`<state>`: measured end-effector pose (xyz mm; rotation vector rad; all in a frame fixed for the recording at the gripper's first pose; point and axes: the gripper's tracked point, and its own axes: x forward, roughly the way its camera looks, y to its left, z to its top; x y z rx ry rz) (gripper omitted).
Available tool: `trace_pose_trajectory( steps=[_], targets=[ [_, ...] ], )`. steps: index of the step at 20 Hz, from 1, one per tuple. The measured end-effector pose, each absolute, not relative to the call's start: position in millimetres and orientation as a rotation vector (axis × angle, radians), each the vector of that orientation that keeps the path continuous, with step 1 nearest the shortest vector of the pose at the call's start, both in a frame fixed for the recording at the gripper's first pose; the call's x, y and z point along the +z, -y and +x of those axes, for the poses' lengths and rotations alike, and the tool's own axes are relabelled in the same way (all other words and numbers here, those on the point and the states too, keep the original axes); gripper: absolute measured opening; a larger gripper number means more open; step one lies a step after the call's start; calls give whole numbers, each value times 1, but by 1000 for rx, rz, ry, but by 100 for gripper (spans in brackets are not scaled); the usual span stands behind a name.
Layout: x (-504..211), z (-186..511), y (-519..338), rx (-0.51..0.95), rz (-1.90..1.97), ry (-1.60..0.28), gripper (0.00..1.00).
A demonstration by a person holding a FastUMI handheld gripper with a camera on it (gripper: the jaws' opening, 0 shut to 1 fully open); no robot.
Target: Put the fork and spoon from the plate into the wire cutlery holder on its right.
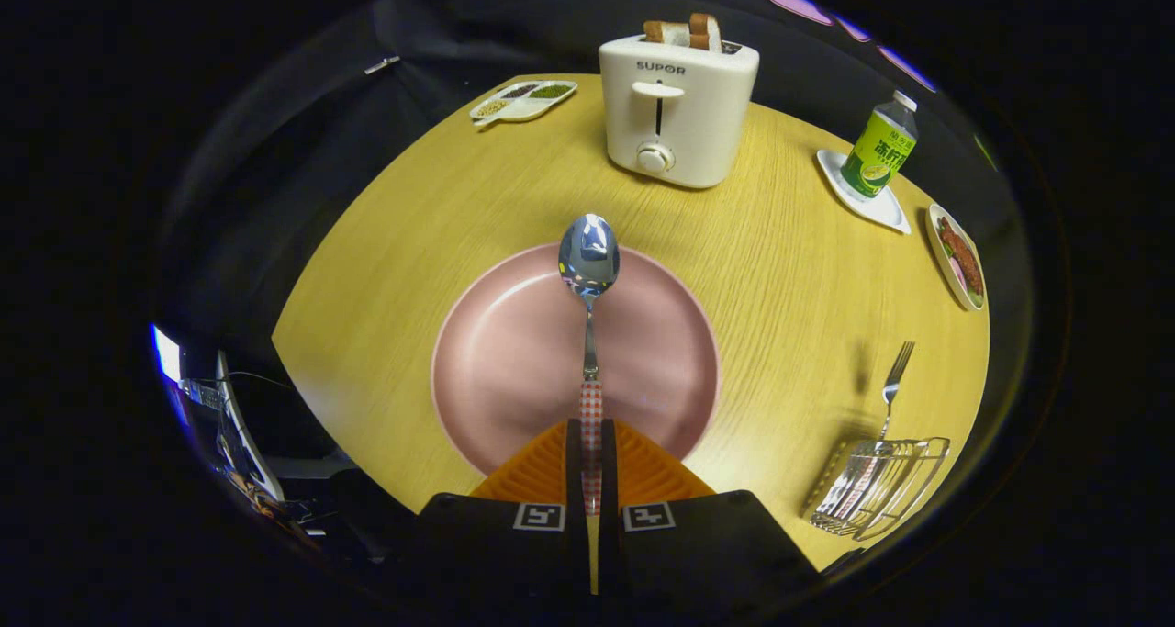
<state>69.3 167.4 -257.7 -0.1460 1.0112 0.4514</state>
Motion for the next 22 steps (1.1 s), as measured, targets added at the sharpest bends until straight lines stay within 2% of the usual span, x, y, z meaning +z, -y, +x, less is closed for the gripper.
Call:
trace_pose_trajectory(
  steps=[4, 8, 15, 22],
  targets=[
    [-214, 50, -116, 466, -162, -1013, 8],
    [-191, 29, -37, 409, -159, -1081, 8],
    [-182, 7, 81, 357, -255, -1242, 8],
    [-201, -13, 137, 503, -531, -1446, 8]
  ],
)
